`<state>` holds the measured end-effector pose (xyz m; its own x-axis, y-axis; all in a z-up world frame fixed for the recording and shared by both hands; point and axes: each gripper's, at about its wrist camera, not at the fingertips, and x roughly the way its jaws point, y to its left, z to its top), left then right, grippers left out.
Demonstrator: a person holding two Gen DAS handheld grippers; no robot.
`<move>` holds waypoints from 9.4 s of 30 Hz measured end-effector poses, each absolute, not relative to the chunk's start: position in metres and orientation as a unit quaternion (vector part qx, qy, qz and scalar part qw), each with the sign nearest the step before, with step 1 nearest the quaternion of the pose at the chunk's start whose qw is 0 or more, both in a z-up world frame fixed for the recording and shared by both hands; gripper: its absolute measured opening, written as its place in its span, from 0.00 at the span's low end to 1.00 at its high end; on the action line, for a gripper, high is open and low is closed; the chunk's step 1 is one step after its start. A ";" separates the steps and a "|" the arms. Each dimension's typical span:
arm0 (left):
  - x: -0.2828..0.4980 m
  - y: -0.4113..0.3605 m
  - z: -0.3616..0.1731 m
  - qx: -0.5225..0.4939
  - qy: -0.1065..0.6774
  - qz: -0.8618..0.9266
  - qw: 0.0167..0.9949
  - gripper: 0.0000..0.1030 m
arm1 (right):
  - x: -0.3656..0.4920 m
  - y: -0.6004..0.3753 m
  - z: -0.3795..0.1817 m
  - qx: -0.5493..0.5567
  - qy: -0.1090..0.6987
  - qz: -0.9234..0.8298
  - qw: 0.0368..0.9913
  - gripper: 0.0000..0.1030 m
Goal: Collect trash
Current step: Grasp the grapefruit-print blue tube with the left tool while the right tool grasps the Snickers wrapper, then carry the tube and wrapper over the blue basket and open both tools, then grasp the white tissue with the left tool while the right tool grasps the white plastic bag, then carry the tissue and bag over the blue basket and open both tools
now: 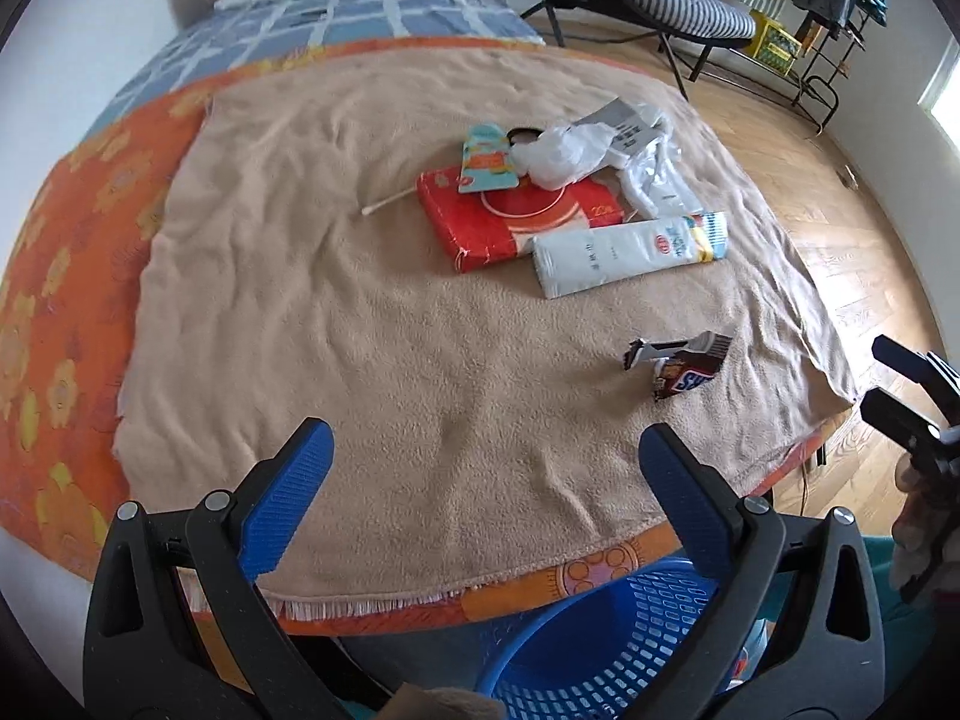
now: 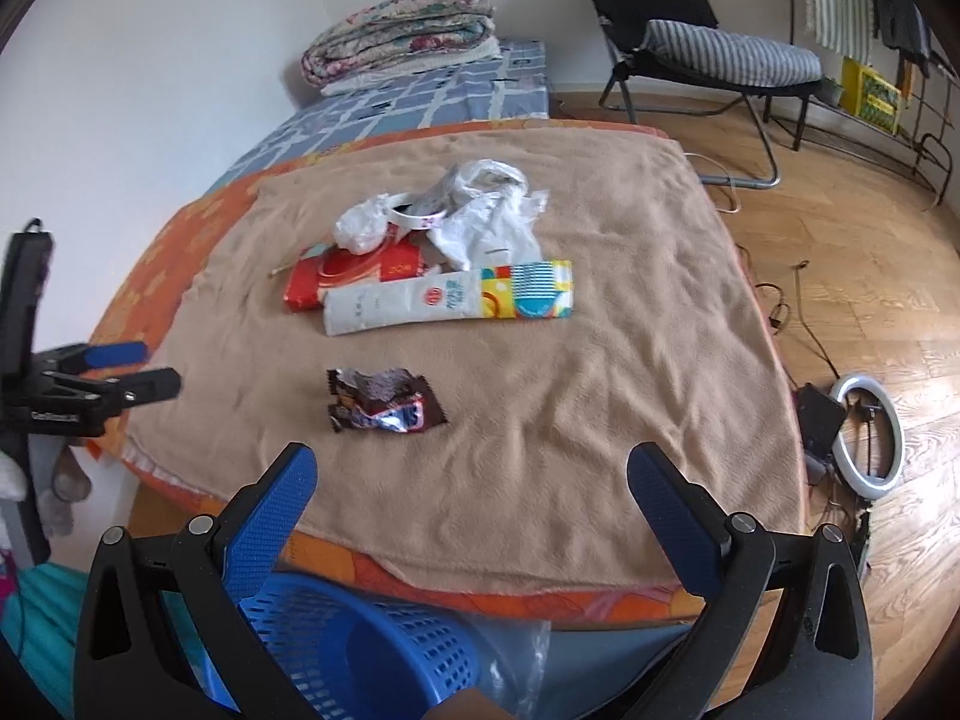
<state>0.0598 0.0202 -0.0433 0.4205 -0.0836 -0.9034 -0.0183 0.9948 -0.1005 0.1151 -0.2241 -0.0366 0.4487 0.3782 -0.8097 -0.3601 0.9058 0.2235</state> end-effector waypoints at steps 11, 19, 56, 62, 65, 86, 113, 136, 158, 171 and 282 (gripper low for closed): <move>0.169 0.044 -0.035 -0.043 0.531 -0.033 0.846 0.81 | 0.122 -0.192 -0.032 -0.024 0.461 0.250 0.851 1.00; 0.240 0.068 -0.045 -0.111 0.552 -0.026 0.826 0.81 | 0.140 -0.181 -0.038 -0.023 0.461 0.264 0.847 0.97; 0.321 0.060 -0.113 -0.153 0.552 -0.031 0.819 0.35 | 0.184 -0.127 -0.102 -0.044 0.544 0.273 0.792 0.82; 0.316 0.072 -0.101 -0.163 0.538 -0.024 0.827 0.35 | 0.193 -0.127 -0.116 -0.034 0.572 0.275 0.772 0.42; 0.310 0.077 -0.094 -0.162 0.534 -0.021 0.829 0.35 | 0.195 -0.130 -0.116 -0.039 0.571 0.276 0.772 0.18; 0.268 0.102 -0.060 -0.176 0.509 -0.021 0.842 0.35 | 0.192 -0.163 -0.079 -0.005 0.534 0.291 0.794 0.05; 0.028 0.011 -0.046 -0.109 0.524 -0.135 0.834 0.35 | 0.023 -0.175 -0.044 -0.035 0.505 0.330 0.797 0.05; -0.063 -0.032 -0.163 -0.038 0.620 -0.151 0.769 0.35 | -0.042 -0.173 -0.119 -0.064 0.580 0.319 0.747 0.05; -0.071 -0.025 -0.182 -0.040 0.636 -0.140 0.757 0.46 | -0.037 -0.176 -0.131 -0.044 0.607 0.305 0.733 0.28; -0.050 -0.015 -0.152 -0.055 0.609 -0.136 0.779 0.46 | -0.025 -0.177 -0.113 -0.034 0.589 0.301 0.749 0.34; 0.202 0.035 -0.069 -0.095 0.507 -0.126 0.847 0.34 | 0.278 -0.210 -0.023 0.091 0.430 0.242 0.865 0.22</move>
<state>0.2021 0.0346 -0.0690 0.4538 -0.3097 -0.8355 0.1178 0.9503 -0.2883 0.2783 -0.2102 -0.0233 0.5119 0.4972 -0.7005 -0.3410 0.8661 0.3655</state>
